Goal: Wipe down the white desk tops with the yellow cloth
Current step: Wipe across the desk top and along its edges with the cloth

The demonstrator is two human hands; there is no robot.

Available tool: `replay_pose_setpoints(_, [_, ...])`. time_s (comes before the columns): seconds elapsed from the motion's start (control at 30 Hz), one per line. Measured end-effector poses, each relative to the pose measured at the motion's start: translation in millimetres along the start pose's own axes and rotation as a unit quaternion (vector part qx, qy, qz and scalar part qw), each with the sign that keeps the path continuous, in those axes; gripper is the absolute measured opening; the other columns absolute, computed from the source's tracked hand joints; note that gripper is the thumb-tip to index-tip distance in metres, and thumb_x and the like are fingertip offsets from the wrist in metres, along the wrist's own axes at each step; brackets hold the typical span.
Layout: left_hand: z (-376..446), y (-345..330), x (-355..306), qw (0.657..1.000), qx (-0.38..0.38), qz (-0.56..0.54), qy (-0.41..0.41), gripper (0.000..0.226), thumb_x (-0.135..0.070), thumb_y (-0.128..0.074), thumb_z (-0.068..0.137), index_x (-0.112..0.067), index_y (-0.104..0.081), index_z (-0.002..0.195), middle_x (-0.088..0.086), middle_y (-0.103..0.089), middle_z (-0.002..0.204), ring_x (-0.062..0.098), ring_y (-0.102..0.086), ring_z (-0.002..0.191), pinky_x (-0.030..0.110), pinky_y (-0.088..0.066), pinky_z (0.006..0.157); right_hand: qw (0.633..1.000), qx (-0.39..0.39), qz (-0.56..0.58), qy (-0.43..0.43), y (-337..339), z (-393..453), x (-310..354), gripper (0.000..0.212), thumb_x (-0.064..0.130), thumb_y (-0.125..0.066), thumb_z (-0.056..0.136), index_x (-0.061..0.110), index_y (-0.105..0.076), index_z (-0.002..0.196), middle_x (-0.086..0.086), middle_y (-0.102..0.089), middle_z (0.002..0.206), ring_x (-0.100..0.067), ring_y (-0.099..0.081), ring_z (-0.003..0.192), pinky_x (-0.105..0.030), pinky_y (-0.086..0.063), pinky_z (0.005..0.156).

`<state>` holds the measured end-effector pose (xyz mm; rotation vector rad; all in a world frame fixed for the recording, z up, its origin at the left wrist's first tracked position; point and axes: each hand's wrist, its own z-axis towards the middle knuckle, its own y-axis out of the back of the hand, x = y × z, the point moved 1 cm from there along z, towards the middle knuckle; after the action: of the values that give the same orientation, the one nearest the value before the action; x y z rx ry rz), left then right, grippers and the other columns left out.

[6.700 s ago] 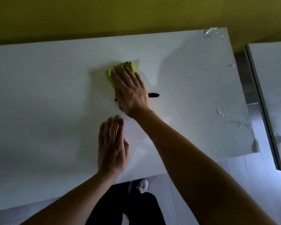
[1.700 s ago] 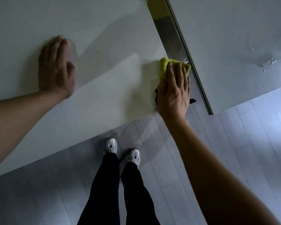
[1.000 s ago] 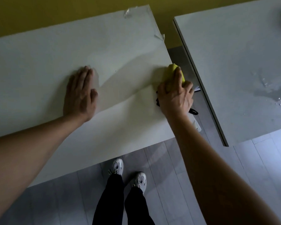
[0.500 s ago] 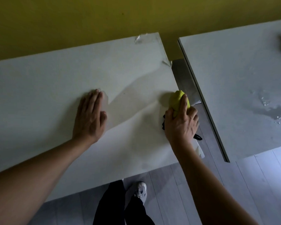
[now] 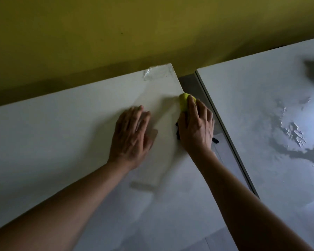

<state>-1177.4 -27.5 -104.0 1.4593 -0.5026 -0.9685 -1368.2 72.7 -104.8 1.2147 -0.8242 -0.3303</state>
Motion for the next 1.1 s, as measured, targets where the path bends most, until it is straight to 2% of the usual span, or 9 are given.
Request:
replay_pose_setpoints(0.13, [8, -5, -1, 0.999, 0.016, 0.034, 0.002, 0.063, -0.036, -0.034, 0.104, -0.01, -0.036, 0.162, 0.019, -0.034, 0.167, 0.04, -0.03, 0.154, 0.056, -0.022, 0.127, 0.999, 0.02, -0.002, 0.032, -10, 61, 25, 0.059, 0.044, -0.045, 0.102, 0.029, -0.029, 0.158, -0.007, -0.043, 0.147, -0.033, -0.043, 0.126, -0.048, -0.044, 0.097])
replay_pose_setpoints(0.27, [10, -4, 0, 0.999, 0.015, 0.037, 0.014, 0.066, -0.032, -0.041, 0.099, -0.012, -0.036, 0.162, 0.017, -0.035, 0.166, 0.039, -0.032, 0.154, 0.055, -0.024, 0.126, 0.996, 0.08, 0.022, -0.022, -21, 120, 53, 0.058, 0.047, -0.037, 0.106, 0.032, -0.022, 0.16, -0.011, -0.044, 0.144, -0.036, -0.047, 0.12, -0.047, -0.044, 0.095])
replay_pose_setpoints(0.33, [14, -6, 0, 0.999, 0.011, 0.038, 0.01, 0.067, -0.033, -0.042, 0.099, -0.012, -0.036, 0.162, 0.018, -0.035, 0.166, 0.039, -0.031, 0.155, 0.055, -0.024, 0.127, 0.993, 0.096, 0.036, -0.057, -25, 142, 65, 0.052, 0.047, -0.033, 0.107, 0.029, -0.03, 0.155, -0.012, -0.047, 0.14, -0.036, -0.048, 0.122, -0.047, -0.042, 0.095])
replay_pose_setpoints(0.43, [14, -8, 2, 0.999, 0.012, 0.04, 0.008, 0.069, -0.035, -0.045, 0.098, -0.012, -0.034, 0.163, 0.018, -0.032, 0.168, 0.038, -0.028, 0.156, 0.056, -0.024, 0.126, 0.992, 0.08, 0.049, -0.086, -28, 157, 75, 0.039, 0.04, -0.037, 0.106, 0.016, -0.046, 0.136, -0.01, -0.051, 0.13, -0.032, -0.049, 0.121, -0.046, -0.042, 0.093])
replay_pose_setpoints(0.6, [14, -8, 1, 0.999, 0.008, 0.044, 0.006, 0.069, -0.031, -0.045, 0.097, -0.011, -0.035, 0.162, 0.017, -0.033, 0.168, 0.039, -0.03, 0.155, 0.058, -0.027, 0.124, 0.988, 0.061, 0.088, -0.111, -21, 130, 59, 0.033, 0.034, -0.042, 0.104, 0.012, -0.051, 0.126, -0.01, -0.055, 0.123, -0.029, -0.053, 0.113, -0.046, -0.045, 0.094])
replay_pose_setpoints(0.73, [13, -9, 0, 0.999, -0.008, 0.052, -0.007, 0.066, -0.034, -0.039, 0.101, -0.01, -0.035, 0.162, 0.019, -0.035, 0.166, 0.04, -0.031, 0.155, 0.058, -0.027, 0.124, 0.988, 0.058, 0.072, -0.126, -6, 78, 36, 0.035, 0.034, -0.044, 0.104, 0.014, -0.047, 0.132, -0.008, -0.052, 0.118, -0.027, -0.052, 0.106, -0.046, -0.047, 0.088])
replay_pose_setpoints(0.8, [13, -9, -1, 0.999, -0.008, 0.053, -0.008, 0.065, -0.036, -0.036, 0.102, -0.01, -0.034, 0.162, 0.019, -0.033, 0.167, 0.039, -0.029, 0.155, 0.058, -0.026, 0.124, 0.988, 0.062, 0.041, -0.137, -3, 67, 33, 0.039, 0.035, -0.042, 0.105, 0.014, -0.042, 0.138, -0.011, -0.05, 0.121, -0.03, -0.051, 0.109, -0.048, -0.047, 0.089])
replay_pose_setpoints(0.97, [16, -9, -2, 0.999, -0.01, 0.049, 0.001, 0.067, -0.03, -0.041, 0.097, -0.009, -0.038, 0.161, 0.019, -0.034, 0.167, 0.041, -0.031, 0.154, 0.059, -0.025, 0.124, 0.987, 0.09, 0.012, -0.133, -14, 109, 57, 0.044, 0.027, -0.038, 0.104, 0.017, -0.035, 0.147, -0.011, -0.047, 0.137, -0.032, -0.046, 0.125, -0.049, -0.04, 0.1])
replay_pose_setpoints(1.1, [19, -9, -1, 0.998, 0.001, 0.062, 0.002, 0.067, -0.034, -0.041, 0.098, -0.01, -0.037, 0.161, 0.019, -0.033, 0.167, 0.041, -0.03, 0.155, 0.058, -0.025, 0.125, 0.987, 0.093, 0.04, -0.125, -25, 147, 76, 0.043, 0.027, -0.035, 0.105, 0.02, -0.038, 0.147, -0.008, -0.048, 0.135, -0.03, -0.046, 0.126, -0.046, -0.038, 0.097])
